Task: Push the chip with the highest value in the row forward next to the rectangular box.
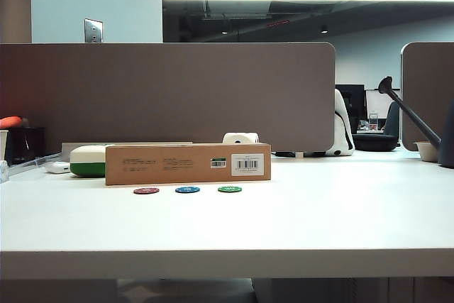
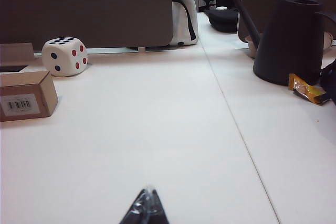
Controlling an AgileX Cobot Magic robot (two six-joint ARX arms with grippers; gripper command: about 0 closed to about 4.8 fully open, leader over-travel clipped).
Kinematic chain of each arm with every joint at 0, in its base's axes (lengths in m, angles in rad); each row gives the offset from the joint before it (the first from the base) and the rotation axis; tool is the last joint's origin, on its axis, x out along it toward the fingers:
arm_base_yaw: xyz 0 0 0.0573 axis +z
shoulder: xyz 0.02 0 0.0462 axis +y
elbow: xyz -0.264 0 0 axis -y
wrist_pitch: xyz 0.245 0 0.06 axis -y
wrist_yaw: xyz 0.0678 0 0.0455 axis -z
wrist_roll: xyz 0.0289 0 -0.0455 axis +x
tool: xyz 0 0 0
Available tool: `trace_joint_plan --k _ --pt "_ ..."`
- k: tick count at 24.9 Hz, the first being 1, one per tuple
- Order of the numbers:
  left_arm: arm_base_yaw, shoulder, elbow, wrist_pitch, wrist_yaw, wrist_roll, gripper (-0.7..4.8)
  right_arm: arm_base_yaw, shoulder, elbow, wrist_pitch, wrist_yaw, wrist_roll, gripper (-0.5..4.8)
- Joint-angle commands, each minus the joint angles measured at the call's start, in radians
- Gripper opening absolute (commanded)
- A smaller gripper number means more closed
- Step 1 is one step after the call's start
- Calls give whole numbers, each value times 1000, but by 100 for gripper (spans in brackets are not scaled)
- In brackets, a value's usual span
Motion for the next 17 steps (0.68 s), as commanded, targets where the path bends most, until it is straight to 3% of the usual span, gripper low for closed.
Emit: trace_joint_plan --k 1,3,9,12,13,16,17 --pt "-7 78 42 9 -3 1 -5 0 -3 -5 18 2 2 -5" --pt "-40 110 68 5 -4 1 -5 0 -3 -5 23 2 8 -5" --pt "-261 292 153 4 -3 1 -5 0 -3 -5 47 1 27 -5" --pt "-379 433 168 7 -3 1 -5 0 -3 -5 55 1 199 -5" --pt "-406 474 168 2 -3 1 -5 1 -3 -5 55 0 320 -5" --pt "-418 544 168 2 3 1 -5 1 -3 -5 53 -95 611 -5" --pt "-418 555 169 2 3 1 -5 1 -3 -5 54 -121 617 -5"
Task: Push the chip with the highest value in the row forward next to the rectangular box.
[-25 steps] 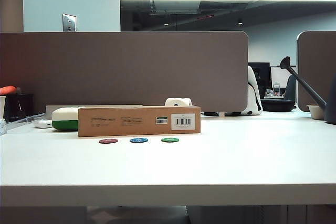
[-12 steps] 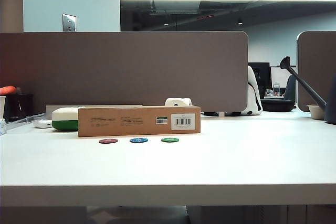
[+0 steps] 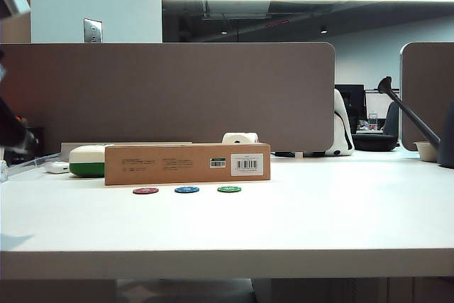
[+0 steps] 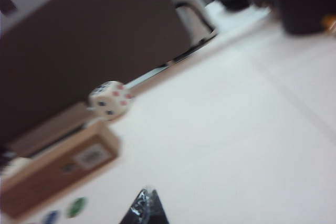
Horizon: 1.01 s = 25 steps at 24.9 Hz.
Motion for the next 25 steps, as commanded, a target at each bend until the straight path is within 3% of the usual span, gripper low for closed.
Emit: trace_joint_plan --k 1,4,6,10,11,12,15,16,18,25 --pt "3 47 10 3 -3 1 -5 0 -3 -5 16 -95 140 -5" --pt "3 72 58 -42 -3 1 -5 0 -3 -4 37 -105 188 -5" --pt "3 91 98 -40 -2 1 -5 0 -3 -4 109 -177 264 -5" --pt "3 119 164 -39 -2 1 -5 5 -3 -2 285 -277 276 1" --pt "3 138 185 -41 -3 1 -5 6 -3 -2 344 -315 276 45" --pt "3 143 193 -42 -3 1 -5 6 -3 -2 359 -325 277 57" --pt "3 154 227 -38 -3 1 -5 9 15 33 329 -514 307 88" --pt "3 154 231 -38 -2 1 -5 14 25 48 292 -520 314 71" --pt "3 154 241 -41 -2 1 -5 31 51 79 165 -502 302 -12" --pt "3 154 263 -40 -3 1 -5 163 321 178 129 -451 135 -10"
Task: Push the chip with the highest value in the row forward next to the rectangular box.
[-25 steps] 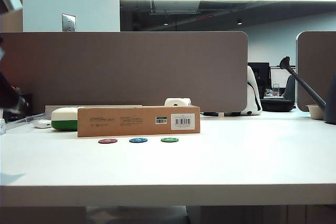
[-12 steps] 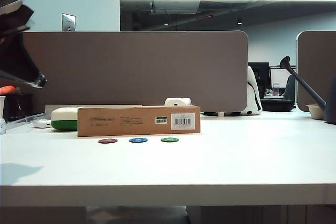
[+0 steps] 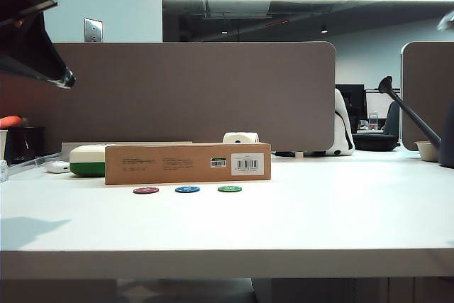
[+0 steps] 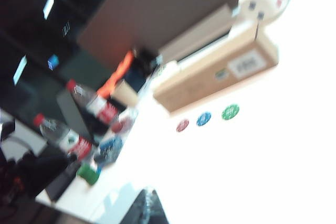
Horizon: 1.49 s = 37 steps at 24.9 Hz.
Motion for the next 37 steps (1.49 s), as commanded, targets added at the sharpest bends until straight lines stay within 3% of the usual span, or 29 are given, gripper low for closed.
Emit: trace_joint_plan --k 1,4,7,17,21,29,37 --pt "2 -2 7 5 -3 1 -5 88 154 90 39 72 -130 -10" --pt "2 -2 7 5 -2 1 -5 183 343 177 47 161 -249 -10" --pt "2 -2 8 4 -2 1 -5 300 688 343 85 218 -378 -10" --pt "2 -3 23 6 -3 1 -5 392 1412 795 80 192 -483 -9" --pt "2 -3 36 4 -3 1 -5 406 1564 934 79 112 -492 -9" --pt "2 -3 47 5 -3 1 -5 412 1759 1146 -26 60 -511 -9" --pt "2 -3 47 5 -2 1 -5 414 1865 1265 -128 61 -511 -9"
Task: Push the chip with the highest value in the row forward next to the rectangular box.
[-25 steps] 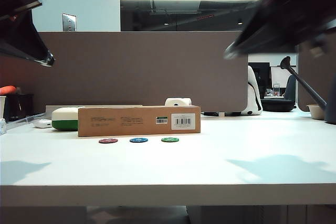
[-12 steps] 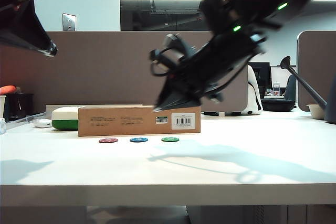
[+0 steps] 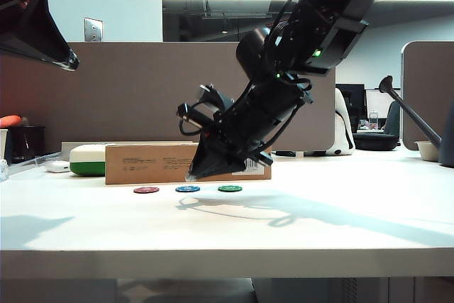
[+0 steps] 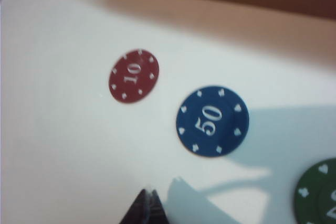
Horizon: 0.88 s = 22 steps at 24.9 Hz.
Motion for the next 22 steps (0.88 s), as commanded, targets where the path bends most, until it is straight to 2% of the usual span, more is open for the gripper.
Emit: trace_joint_plan --k 1,4,7,13,19,22 --pt "2 -2 4 8 1 1 -5 8 -1 6 -17 -4 -11 -9" --pt "2 -2 4 7 2 1 -5 14 -1 6 -15 -3 -20 -9" --pt "2 16 4 7 1 1 -5 32 2 6 -3 46 -35 -9" --pt "2 36 4 6 2 1 -5 43 3 6 4 70 -34 -9" --pt "2 36 4 7 2 1 -5 45 3 6 10 137 -34 -9" --pt "2 36 4 7 2 1 -5 43 3 6 9 130 -51 -9"
